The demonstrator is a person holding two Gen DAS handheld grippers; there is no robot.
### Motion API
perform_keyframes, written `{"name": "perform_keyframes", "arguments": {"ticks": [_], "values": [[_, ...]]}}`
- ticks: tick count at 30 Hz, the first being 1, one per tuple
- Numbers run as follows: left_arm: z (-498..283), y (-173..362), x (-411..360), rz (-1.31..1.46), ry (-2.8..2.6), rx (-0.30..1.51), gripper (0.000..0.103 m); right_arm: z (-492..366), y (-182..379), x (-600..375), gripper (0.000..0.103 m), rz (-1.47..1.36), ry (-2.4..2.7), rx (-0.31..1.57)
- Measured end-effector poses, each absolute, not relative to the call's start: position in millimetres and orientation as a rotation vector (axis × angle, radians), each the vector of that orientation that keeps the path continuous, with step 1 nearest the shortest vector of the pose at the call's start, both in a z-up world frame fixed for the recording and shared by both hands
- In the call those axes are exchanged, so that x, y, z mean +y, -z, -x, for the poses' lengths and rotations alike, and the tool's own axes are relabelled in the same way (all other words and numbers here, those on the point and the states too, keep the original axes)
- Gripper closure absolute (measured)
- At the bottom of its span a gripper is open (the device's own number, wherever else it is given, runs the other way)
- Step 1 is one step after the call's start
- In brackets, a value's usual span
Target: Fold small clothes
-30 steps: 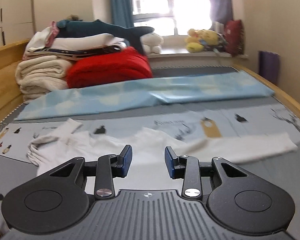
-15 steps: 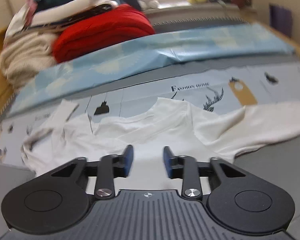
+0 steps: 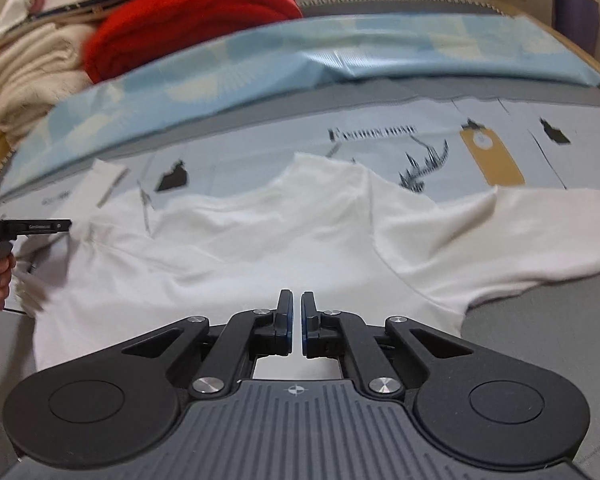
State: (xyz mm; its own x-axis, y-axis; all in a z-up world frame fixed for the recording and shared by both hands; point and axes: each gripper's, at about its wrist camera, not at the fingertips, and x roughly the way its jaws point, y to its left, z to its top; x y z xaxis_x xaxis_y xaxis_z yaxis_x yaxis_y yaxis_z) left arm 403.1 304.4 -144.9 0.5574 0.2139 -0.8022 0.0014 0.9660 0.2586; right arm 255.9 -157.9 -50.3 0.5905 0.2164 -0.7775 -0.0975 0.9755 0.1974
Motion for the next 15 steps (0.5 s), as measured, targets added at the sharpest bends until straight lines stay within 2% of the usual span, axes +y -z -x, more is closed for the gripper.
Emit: {"name": "perform_keyframes", "arguments": {"ticks": [2,5,9,15], "values": [[-402.4,137.7,320.8,-0.188,-0.129,0.954,0.093,-258.4,53.6,-157.5,0.099,-0.131,-0.174,0.933],[-378.8,104.2,382.9,0.029,-0.304,0.853,0.093,-259.1,53.0,-155.8,0.099,-0.125,-0.175,0.93],[-293.2,68.4,484.4,0.415,-0.571,0.678,0.093,-257.1,47.8,-149.9,0.099,-0.12,-0.195,0.918],[-134.1,74.4,555.1,0.883,-0.824,0.499,0.092,-256.3,43.8,-141.4,0.099,-0.11,-0.212,0.918]]}}
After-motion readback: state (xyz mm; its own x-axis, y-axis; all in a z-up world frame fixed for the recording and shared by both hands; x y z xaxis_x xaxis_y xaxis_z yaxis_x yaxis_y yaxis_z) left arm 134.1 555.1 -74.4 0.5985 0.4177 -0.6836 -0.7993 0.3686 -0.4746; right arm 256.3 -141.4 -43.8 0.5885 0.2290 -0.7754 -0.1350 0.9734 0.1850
